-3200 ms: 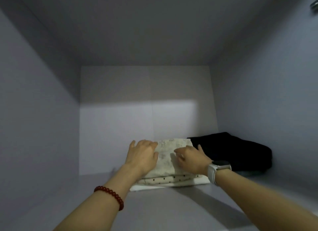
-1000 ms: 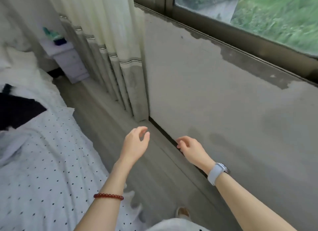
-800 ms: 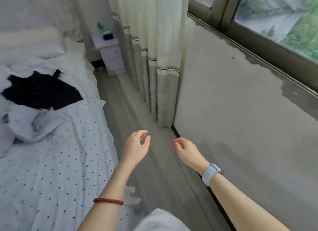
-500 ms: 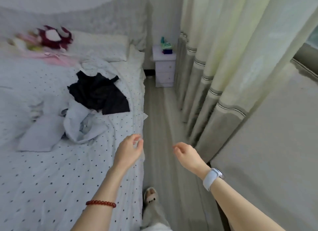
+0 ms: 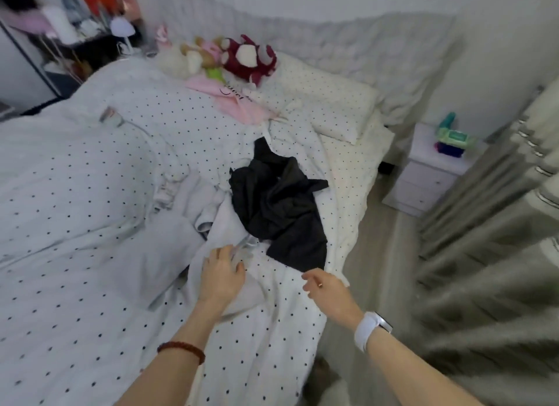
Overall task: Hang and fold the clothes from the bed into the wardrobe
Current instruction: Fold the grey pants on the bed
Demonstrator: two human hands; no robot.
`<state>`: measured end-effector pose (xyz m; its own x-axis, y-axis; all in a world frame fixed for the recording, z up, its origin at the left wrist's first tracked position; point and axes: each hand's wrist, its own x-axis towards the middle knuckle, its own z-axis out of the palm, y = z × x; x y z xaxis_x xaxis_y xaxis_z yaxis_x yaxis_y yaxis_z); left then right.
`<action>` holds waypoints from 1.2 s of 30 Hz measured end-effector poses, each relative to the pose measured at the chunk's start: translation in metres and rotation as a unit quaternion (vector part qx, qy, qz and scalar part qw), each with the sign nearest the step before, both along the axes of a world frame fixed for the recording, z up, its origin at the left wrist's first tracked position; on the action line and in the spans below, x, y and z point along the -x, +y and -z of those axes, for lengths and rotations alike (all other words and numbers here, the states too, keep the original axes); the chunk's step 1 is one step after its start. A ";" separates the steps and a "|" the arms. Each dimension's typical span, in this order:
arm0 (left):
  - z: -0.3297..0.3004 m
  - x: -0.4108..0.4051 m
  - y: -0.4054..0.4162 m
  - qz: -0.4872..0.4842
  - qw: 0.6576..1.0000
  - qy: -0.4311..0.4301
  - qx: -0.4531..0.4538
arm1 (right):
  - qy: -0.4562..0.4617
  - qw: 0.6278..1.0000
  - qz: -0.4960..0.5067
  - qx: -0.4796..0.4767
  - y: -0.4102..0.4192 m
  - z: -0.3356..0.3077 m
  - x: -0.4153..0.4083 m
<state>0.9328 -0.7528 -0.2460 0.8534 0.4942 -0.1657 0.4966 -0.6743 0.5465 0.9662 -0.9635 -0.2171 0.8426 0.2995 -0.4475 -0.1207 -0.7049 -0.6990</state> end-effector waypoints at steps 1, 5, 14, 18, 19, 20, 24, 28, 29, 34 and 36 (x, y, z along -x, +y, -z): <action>0.009 -0.012 0.013 -0.013 0.999 0.031 -0.018 | 0.007 1.000 -0.026 0.004 0.015 0.008 -0.019; 0.045 -0.062 0.055 -0.069 0.991 0.114 -0.026 | 0.049 0.993 -0.108 -0.008 0.070 0.046 -0.084; 0.095 -0.130 0.104 -0.081 0.987 0.095 0.101 | 0.200 0.970 -0.136 -0.036 0.200 0.110 -0.217; 0.072 -0.088 0.092 -0.065 0.986 -0.020 0.152 | 0.395 0.916 -0.025 -0.065 0.254 0.126 -0.229; 0.065 -0.074 0.090 -0.053 0.986 -0.027 0.155 | 0.404 0.913 -0.008 -0.048 0.267 0.134 -0.228; 0.060 -0.058 0.091 -0.043 0.987 -0.019 0.157 | 0.401 0.916 -0.006 -0.028 0.280 0.141 -0.221; 0.056 -0.003 0.092 -0.029 0.983 0.014 0.182 | 0.297 0.952 -0.072 0.025 0.303 0.149 -0.176; 0.047 0.033 0.091 -0.084 0.941 0.063 0.321 | 0.189 0.955 -0.230 0.000 0.268 0.116 -0.129; 0.043 0.038 0.090 -0.133 0.919 0.038 0.370 | 0.158 0.949 -0.274 -0.010 0.254 0.104 -0.121; 0.045 0.059 0.076 -0.431 0.772 -0.049 0.464 | 0.160 0.892 -0.423 0.009 0.158 0.054 -0.074; 0.051 0.062 0.066 -0.446 0.747 -0.024 0.493 | 0.173 0.860 -0.476 0.070 0.127 0.054 -0.059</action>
<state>0.8706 -0.6869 -0.2971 0.2737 0.5277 -0.8041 0.4726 0.6543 0.5903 1.0250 -0.8361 -0.2711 0.0553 0.7021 -0.7099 0.3731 -0.6740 -0.6376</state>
